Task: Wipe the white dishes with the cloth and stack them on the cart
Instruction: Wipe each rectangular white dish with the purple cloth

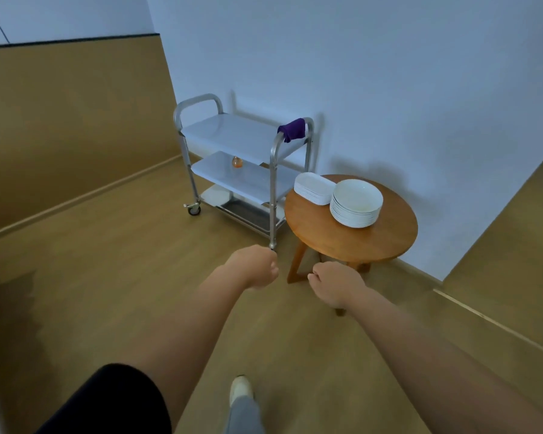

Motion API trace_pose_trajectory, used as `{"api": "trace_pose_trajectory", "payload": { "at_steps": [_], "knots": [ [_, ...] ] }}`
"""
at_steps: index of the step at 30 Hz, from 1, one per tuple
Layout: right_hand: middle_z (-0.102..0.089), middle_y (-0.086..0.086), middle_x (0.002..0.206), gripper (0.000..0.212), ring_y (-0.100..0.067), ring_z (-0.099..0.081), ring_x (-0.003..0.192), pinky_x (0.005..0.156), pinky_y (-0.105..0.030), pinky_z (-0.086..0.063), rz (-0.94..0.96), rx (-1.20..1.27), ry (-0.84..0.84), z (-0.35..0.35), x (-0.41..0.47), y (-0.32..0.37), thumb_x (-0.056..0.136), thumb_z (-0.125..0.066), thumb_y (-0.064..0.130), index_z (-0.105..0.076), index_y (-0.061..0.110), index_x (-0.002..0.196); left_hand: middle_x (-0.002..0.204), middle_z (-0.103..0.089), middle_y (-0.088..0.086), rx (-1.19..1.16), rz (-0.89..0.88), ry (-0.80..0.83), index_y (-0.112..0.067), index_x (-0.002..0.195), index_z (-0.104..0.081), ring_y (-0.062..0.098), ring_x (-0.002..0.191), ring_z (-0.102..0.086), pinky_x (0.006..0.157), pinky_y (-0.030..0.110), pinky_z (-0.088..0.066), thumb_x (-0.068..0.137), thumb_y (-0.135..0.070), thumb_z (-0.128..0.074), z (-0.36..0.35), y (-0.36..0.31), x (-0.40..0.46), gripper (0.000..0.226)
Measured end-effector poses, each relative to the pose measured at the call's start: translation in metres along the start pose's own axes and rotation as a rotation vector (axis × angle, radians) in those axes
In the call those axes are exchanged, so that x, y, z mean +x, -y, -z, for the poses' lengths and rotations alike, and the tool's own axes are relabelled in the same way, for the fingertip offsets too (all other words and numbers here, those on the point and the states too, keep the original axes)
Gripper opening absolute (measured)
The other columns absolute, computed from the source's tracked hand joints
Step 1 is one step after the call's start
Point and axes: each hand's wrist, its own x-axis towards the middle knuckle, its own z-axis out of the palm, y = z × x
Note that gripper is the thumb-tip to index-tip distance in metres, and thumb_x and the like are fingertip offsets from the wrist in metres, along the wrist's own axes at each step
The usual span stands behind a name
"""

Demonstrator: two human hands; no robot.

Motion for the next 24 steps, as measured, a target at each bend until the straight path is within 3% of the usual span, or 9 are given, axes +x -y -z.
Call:
{"api": "trace_pose_trajectory", "payload": {
  "at_steps": [2,6,11,16,22,24],
  "knots": [
    [-0.05,-0.002,0.084,0.033,-0.018,-0.047,0.084,0.071,-0.029,-0.035,-0.016,0.001,-0.014,0.008,0.038,0.002,0.101,-0.029,0.03,-0.04,0.016,0.073,0.104,-0.064,0.006,0.007,-0.029,-0.027,-0.01,0.104,-0.062,0.021,0.088,-0.059,0.069,0.029,-0.044,0.097,-0.026,-0.04,0.012,0.02,0.034,0.029],
    [-0.058,-0.006,0.097,0.028,-0.018,-0.05,0.083,0.074,-0.028,-0.039,-0.053,0.011,-0.017,0.029,0.121,0.007,0.101,-0.029,0.031,-0.045,0.016,0.083,0.095,-0.062,0.004,0.015,-0.067,-0.053,-0.01,0.099,-0.062,0.018,0.08,-0.055,0.065,0.026,-0.04,0.097,-0.025,-0.041,0.049,0.064,0.106,0.026],
    [-0.049,0.002,0.079,0.033,-0.012,-0.047,0.077,0.071,-0.023,-0.033,-0.115,0.032,-0.066,0.058,0.22,0.008,0.1,-0.032,0.031,-0.038,0.022,0.068,0.086,-0.06,0.003,-0.002,-0.085,-0.07,-0.01,0.093,-0.062,0.021,0.081,-0.058,0.066,0.028,-0.043,0.095,-0.024,-0.042,0.098,0.122,0.192,0.024],
    [-0.057,-0.001,0.095,0.027,-0.012,-0.055,0.088,0.08,-0.021,-0.04,-0.109,0.071,-0.038,0.073,0.296,0.011,0.101,-0.032,0.03,-0.055,0.017,0.096,0.068,-0.046,-0.002,-0.005,-0.136,-0.087,-0.012,0.075,-0.053,0.011,0.061,-0.041,0.056,0.023,-0.033,0.096,-0.022,-0.042,0.124,0.15,0.266,0.026],
    [-0.057,0.0,0.093,0.025,-0.009,-0.052,0.082,0.075,-0.019,-0.035,-0.157,0.091,-0.095,0.087,0.373,-0.001,0.102,-0.033,0.031,-0.053,0.016,0.095,0.098,-0.064,0.006,0.023,-0.223,-0.073,-0.009,0.1,-0.061,0.02,0.084,-0.058,0.077,0.031,-0.048,0.097,-0.025,-0.04,0.139,0.167,0.344,0.026],
    [-0.061,-0.003,0.102,0.027,-0.013,-0.056,0.089,0.079,-0.021,-0.041,-0.156,0.083,-0.099,0.092,0.401,-0.006,0.102,-0.034,0.029,-0.056,0.014,0.104,0.1,-0.065,0.006,0.019,-0.235,-0.079,-0.009,0.104,-0.063,0.02,0.084,-0.059,0.076,0.029,-0.048,0.097,-0.025,-0.04,0.143,0.175,0.374,0.028]
  ]
}}
